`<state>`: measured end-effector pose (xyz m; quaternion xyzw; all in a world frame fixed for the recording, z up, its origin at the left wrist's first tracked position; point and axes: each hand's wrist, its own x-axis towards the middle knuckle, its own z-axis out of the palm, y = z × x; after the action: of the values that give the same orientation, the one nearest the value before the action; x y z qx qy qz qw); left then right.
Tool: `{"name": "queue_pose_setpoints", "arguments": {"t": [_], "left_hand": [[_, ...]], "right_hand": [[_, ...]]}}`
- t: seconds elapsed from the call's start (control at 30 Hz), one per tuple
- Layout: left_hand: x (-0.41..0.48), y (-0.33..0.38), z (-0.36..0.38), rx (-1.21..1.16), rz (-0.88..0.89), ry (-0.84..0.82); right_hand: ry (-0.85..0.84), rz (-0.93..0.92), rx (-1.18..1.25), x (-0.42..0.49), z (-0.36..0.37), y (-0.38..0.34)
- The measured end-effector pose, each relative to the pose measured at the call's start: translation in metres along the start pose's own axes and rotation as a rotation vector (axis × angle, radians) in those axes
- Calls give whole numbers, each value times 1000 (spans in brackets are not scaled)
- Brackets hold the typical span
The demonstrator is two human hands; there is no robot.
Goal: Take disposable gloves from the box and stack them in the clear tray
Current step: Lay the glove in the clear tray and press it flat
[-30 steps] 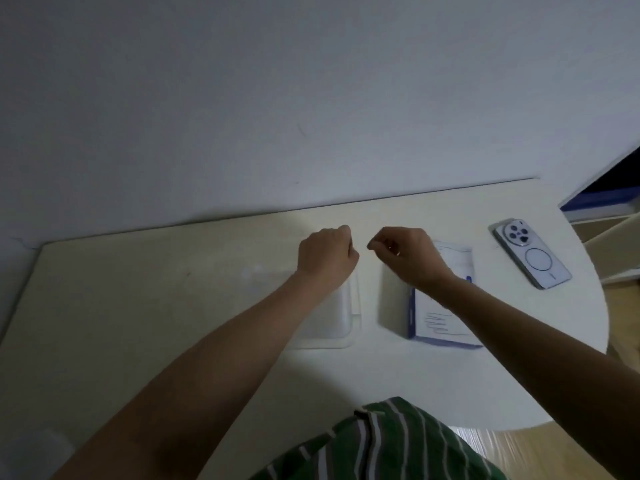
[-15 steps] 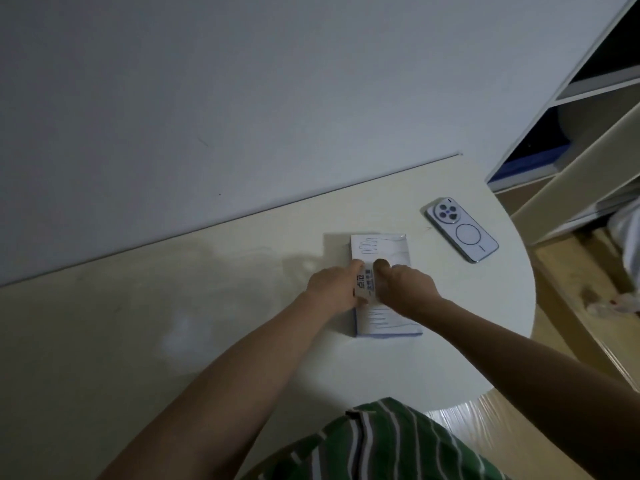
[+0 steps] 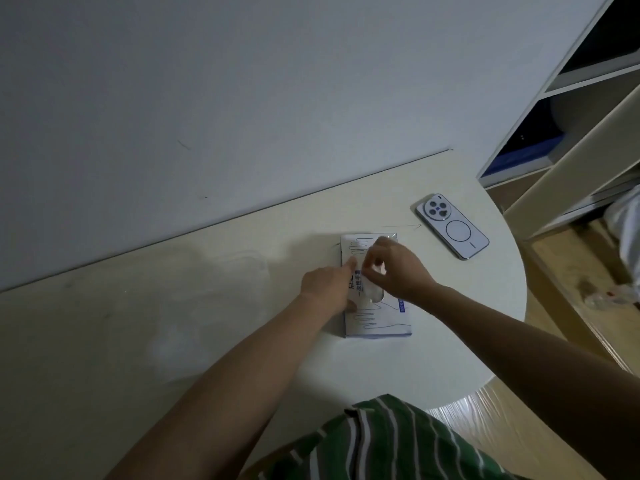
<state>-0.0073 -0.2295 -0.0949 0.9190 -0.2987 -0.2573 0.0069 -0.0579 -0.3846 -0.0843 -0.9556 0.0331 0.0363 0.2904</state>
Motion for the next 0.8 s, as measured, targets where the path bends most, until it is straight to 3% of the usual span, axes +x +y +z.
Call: {"name": "queue_pose_setpoints", "arguments": {"t": [0.1, 0.3, 0.43, 0.53, 0.6, 0.67, 0.8], "left_hand": [[0, 1, 0, 4, -15, -11], [-1, 1, -4, -151, -76, -65], [-12, -5, -13, -556, -13, -20], [-26, -13, -30, -1063, 313, -15], [-35, -21, -38, -1212, 298, 68], [-39, -29, -43, -1253, 93, 259], [-46, -46, -46, -1291, -22, 494]], "right_hand": [[217, 13, 270, 1, -11, -8], [92, 207, 579, 1, -24, -14], [-14, 298, 606, 4, -25, -15], [-67, 330, 562, 6, -24, -19], [-64, 359, 581, 7, -23, -26], [-85, 373, 579, 10, -20, -35], [-255, 301, 688, 11, -16, -57]]}}
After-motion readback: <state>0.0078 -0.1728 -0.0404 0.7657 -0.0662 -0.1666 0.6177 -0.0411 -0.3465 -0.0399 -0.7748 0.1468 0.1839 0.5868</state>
